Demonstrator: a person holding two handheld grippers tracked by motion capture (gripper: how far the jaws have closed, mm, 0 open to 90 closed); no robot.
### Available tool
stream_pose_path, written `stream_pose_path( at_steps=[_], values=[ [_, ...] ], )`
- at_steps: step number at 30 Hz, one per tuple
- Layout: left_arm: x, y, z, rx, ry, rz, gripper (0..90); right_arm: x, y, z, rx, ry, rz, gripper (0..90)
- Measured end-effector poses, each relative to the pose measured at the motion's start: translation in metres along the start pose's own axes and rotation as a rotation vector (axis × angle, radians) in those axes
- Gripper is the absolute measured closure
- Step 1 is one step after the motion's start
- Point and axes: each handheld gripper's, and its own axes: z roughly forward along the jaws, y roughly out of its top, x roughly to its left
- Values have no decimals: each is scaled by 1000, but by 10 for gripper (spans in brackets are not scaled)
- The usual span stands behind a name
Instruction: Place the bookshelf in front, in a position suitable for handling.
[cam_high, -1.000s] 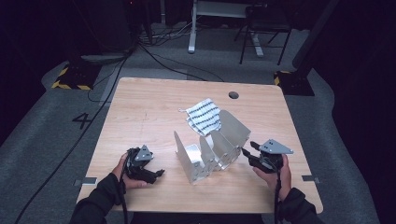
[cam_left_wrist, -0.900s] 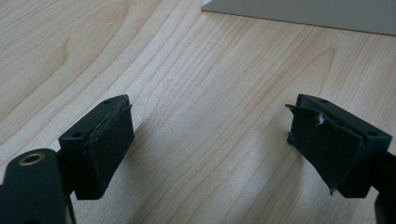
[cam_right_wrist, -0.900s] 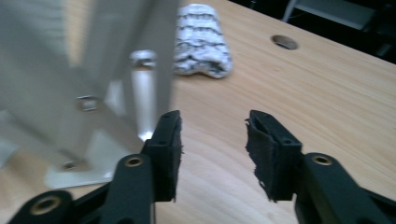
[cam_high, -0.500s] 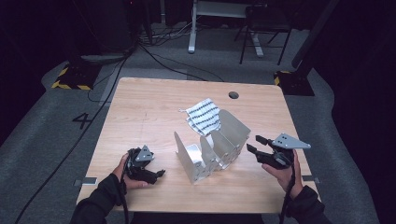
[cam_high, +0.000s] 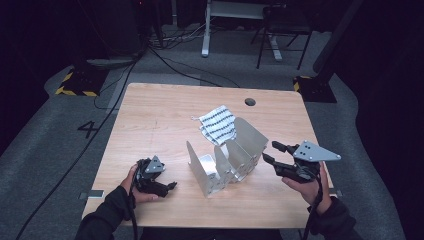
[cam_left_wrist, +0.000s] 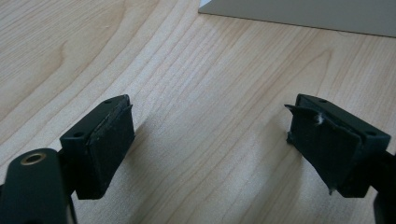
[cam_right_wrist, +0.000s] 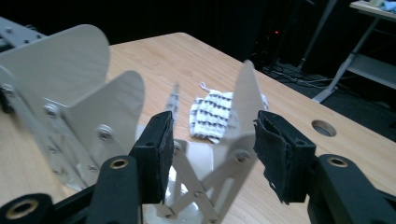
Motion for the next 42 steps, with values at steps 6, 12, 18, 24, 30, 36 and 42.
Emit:
stream_pose_path(
  at_steps=[6, 12, 18, 24, 30, 36, 42],
  values=[
    [0, 0, 0, 0, 0, 2, 149, 23, 24, 10, 45, 62, -57, 453],
    [0, 0, -2, 3, -1, 4, 164, 30, 36, 45, 174, 101, -70, 476],
    [-1, 0, -4, 2, -9, 1, 259, 22, 34, 69, 260, 113, -40, 647],
    [-1, 3, -5, -4, -6, -2, 272, 18, 30, 83, 335, 112, -31, 765],
    [2, 8, -7, -13, 30, 0, 330, 17, 27, 80, 332, 133, -53, 858],
    [16, 25, -5, -46, 74, -11, 325, 7, 19, 66, 314, 148, -15, 894],
    [30, 69, 14, -83, 79, 4, 325, -2, 12, 52, 313, 151, 1, 899]
  ],
)
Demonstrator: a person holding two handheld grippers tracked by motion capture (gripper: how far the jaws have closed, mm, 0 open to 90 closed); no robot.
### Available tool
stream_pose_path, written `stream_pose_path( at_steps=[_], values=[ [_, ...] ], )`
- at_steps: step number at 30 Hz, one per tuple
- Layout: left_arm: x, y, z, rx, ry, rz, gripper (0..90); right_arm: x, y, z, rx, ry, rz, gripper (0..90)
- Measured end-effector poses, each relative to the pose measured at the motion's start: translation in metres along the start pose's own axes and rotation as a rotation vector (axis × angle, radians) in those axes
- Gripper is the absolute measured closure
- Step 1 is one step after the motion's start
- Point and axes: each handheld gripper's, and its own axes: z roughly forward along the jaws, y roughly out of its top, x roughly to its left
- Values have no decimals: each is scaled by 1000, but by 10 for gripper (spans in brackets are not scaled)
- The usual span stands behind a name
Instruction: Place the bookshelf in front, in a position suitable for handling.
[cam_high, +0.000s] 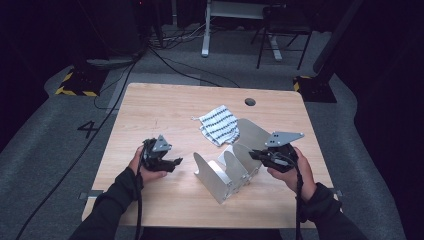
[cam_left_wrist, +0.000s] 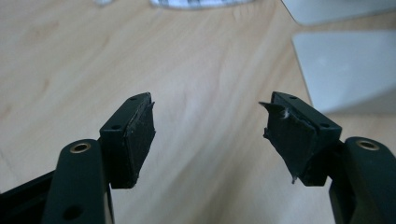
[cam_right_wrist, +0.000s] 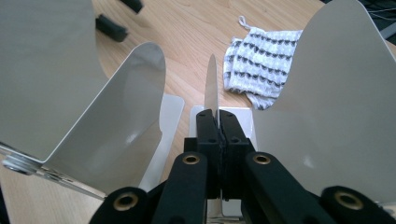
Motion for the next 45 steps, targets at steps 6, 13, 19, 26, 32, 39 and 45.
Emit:
stream_pose_path(
  at_steps=[6, 13, 19, 26, 32, 39, 45],
  values=[
    [-5, 45, 40, -20, -28, 55, 315, -3, -8, -7, -12, -13, 18, 897],
    [-6, 80, 74, -57, -65, 88, 313, -3, -12, -8, -38, -19, 26, 897],
    [-8, 102, 105, -56, -93, 59, 314, -4, -14, -5, -70, -20, 27, 888],
    [-13, 94, 142, 99, -114, 138, 424, -4, -14, -3, -73, -13, 18, 857],
    [-8, 89, 138, 95, -172, 125, 599, -5, -16, -3, -75, -19, 16, 846],
    [-7, 79, 123, 111, -157, 159, 799, -4, -15, -2, -79, -25, 8, 884],
    [-6, 60, 98, 146, -124, 201, 829, -6, -14, 0, -82, -29, 2, 889]
  ],
)
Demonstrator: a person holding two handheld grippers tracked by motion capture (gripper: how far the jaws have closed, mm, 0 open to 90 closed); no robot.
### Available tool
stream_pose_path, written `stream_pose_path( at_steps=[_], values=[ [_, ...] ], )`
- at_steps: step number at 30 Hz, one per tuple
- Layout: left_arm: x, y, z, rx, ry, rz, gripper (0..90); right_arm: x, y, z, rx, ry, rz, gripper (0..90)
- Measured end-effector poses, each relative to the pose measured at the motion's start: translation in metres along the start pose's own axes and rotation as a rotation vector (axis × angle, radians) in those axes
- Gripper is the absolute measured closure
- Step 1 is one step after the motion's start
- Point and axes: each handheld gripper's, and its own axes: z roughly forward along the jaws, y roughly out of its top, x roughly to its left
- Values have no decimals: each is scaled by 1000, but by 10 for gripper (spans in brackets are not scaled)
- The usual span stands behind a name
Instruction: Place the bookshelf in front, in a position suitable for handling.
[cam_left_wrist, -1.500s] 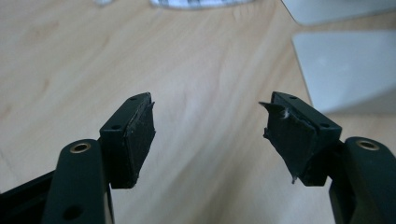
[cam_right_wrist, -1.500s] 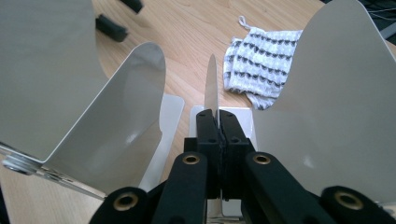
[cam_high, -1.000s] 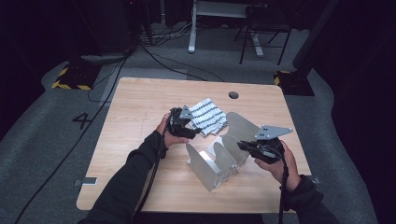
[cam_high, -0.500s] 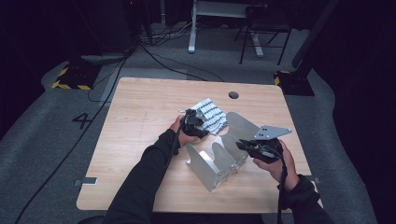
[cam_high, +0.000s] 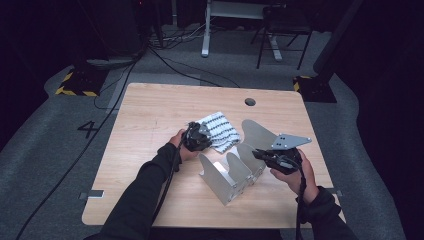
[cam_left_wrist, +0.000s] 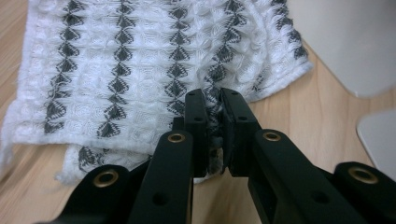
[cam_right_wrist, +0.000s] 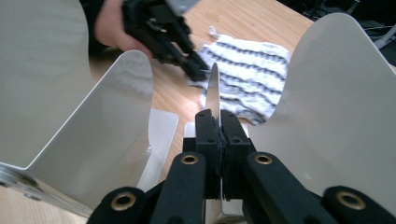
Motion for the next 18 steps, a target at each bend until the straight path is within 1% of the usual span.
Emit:
stream_pose_path(
  at_steps=[1, 2, 3, 5, 8, 11, 13, 18],
  values=[
    [-2, -5, -6, 16, 6, 10, 830, -1, 0, 0, 0, -4, -4, 890],
    [-3, -8, -9, 18, 15, 13, 830, -2, 1, 1, 1, -6, -4, 890],
    [-5, -12, -14, 32, 17, 20, 830, -2, 1, 1, 2, -7, -2, 890],
    [-9, -25, -25, 41, 25, 10, 829, -5, 1, 2, -2, -9, -1, 891],
    [-16, -42, -39, 32, 13, -22, 827, -9, 2, 4, -4, -12, 2, 891],
    [-27, -58, -54, 34, 13, -39, 828, -13, 4, 7, -5, -8, -1, 891],
    [-39, -75, -66, 17, 3, -63, 828, -15, 6, 10, -6, -10, -1, 890],
    [-58, -101, -88, 5, 2, -91, 820, -21, 12, 19, -7, -15, -8, 890]
  ],
)
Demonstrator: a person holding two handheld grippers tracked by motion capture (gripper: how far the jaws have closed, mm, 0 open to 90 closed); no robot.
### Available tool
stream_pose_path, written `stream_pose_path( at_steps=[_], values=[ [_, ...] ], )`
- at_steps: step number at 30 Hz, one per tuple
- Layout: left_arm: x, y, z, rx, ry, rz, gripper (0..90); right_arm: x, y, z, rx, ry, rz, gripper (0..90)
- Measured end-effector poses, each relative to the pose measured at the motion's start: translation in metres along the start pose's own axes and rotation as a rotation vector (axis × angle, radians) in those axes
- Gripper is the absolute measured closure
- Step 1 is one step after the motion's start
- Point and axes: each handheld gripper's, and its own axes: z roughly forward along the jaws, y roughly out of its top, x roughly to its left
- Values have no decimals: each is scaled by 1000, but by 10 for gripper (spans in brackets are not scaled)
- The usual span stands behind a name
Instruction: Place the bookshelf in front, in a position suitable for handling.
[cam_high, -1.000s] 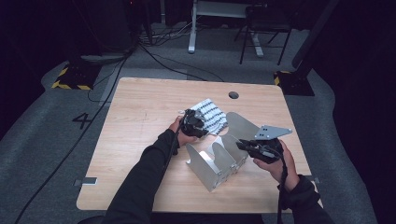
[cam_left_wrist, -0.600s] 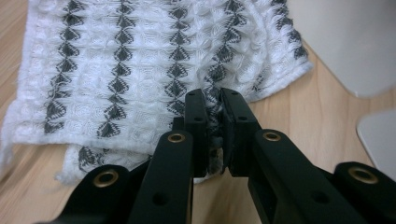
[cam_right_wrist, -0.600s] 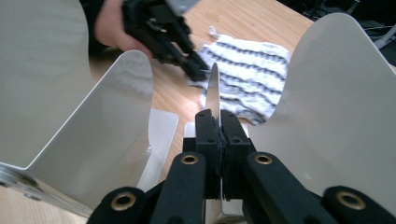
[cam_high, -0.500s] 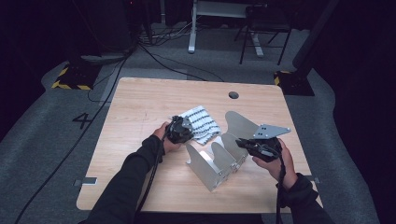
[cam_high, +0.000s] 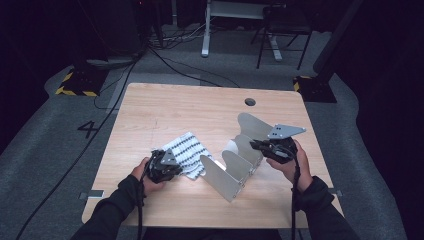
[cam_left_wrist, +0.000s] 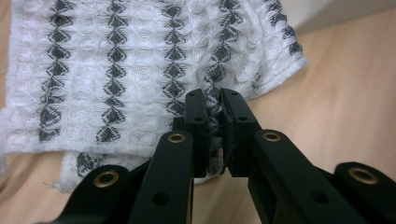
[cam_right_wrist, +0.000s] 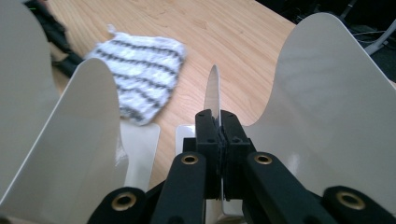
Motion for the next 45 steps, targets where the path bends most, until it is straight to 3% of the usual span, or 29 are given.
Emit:
stream_pose_path(
  at_steps=[5, 7, 9, 12, 15, 18, 20, 23, 27, 31, 32, 35, 38, 40, 42, 45],
  values=[
    [-15, -20, -16, -28, 29, -67, 668, -7, 7, 11, -2, -8, 13, 890],
    [-23, -22, -23, -34, 48, -77, 552, -9, 9, 15, -10, -13, 20, 888],
    [-28, -21, -30, -74, 67, -110, 423, -10, 10, 16, -17, -19, 28, 877],
    [-31, -17, -37, -127, 87, -129, 312, -7, 11, 13, -28, -29, 27, 820],
    [-32, -12, -32, -142, 66, -127, 269, -2, 12, 7, -41, -47, 30, 751],
    [-33, -5, -21, -120, 60, -117, 239, 4, 12, -9, -72, -53, 34, 695],
    [-32, -1, -15, -116, 49, -118, 223, 8, 10, -23, -96, -32, 30, 688],
    [-30, 4, -6, -103, 64, -115, 219, 19, 5, -39, -120, -9, 25, 685],
    [-26, 6, 3, -98, 71, -141, 219, 43, -5, -50, -124, 31, -13, 681],
    [-24, 6, 12, -44, 108, -132, 245, 58, -10, -47, -109, 45, -32, 656],
    [-23, 5, 13, -49, 106, -134, 245, 60, -12, -45, -105, 60, -25, 647],
    [-21, 2, 15, -65, 99, -153, 238, 64, -15, -36, -81, 30, -50, 633],
    [-22, 0, 14, -82, 100, -158, 243, 62, -17, -26, -69, 48, -32, 600],
    [-22, -1, 11, -79, 87, -151, 315, 62, -17, -21, -68, 52, -35, 603],
    [-20, -2, 8, -78, 85, -151, 494, 62, -19, -15, -64, 67, -35, 609],
    [-18, -3, 6, -71, 86, -141, 612, 62, -20, -12, -68, 79, -30, 609]
  ],
)
